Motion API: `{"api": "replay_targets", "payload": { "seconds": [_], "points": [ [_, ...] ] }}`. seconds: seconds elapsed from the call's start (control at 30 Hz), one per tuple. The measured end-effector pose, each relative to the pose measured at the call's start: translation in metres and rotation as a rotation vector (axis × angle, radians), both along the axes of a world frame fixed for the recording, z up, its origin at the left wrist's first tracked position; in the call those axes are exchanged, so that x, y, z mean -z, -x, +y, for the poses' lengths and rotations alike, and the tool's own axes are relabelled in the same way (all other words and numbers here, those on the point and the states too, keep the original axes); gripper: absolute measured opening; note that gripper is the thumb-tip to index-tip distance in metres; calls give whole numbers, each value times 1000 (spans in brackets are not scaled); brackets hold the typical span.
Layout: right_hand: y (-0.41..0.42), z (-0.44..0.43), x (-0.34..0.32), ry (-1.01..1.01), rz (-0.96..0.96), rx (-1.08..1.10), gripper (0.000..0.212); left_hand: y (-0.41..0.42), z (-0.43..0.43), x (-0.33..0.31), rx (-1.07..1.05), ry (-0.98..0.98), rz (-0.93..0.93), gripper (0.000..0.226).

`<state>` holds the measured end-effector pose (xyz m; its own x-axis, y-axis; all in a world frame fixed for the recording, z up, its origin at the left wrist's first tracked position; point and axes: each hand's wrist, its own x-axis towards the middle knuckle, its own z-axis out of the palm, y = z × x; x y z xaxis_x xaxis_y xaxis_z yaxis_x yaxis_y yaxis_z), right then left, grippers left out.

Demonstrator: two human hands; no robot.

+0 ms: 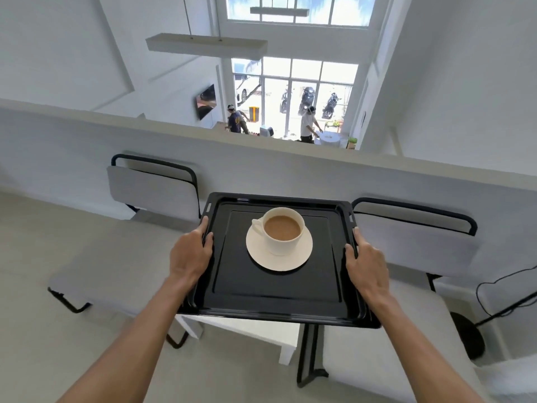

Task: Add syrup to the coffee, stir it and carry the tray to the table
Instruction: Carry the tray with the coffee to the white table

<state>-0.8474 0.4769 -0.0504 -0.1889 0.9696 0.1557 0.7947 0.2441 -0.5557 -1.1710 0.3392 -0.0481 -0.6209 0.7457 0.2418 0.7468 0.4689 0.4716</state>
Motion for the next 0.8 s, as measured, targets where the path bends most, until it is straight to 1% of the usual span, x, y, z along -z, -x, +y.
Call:
{"api": "replay_targets", "payload": {
  "seconds": [0.3,0.5,0.67,0.8],
  "points": [
    [75,42,32,38,43,43,51,79,56,41,18,40,12,46],
    [117,76,78,57,48,76,51,125,98,81,44,88,-3,47],
    [153,108,117,26,46,109,51,160,136,118,63,86,-28,46],
    [178,131,147,58,36,118,52,187,164,148,63,111,-54,46]
  ]
}}
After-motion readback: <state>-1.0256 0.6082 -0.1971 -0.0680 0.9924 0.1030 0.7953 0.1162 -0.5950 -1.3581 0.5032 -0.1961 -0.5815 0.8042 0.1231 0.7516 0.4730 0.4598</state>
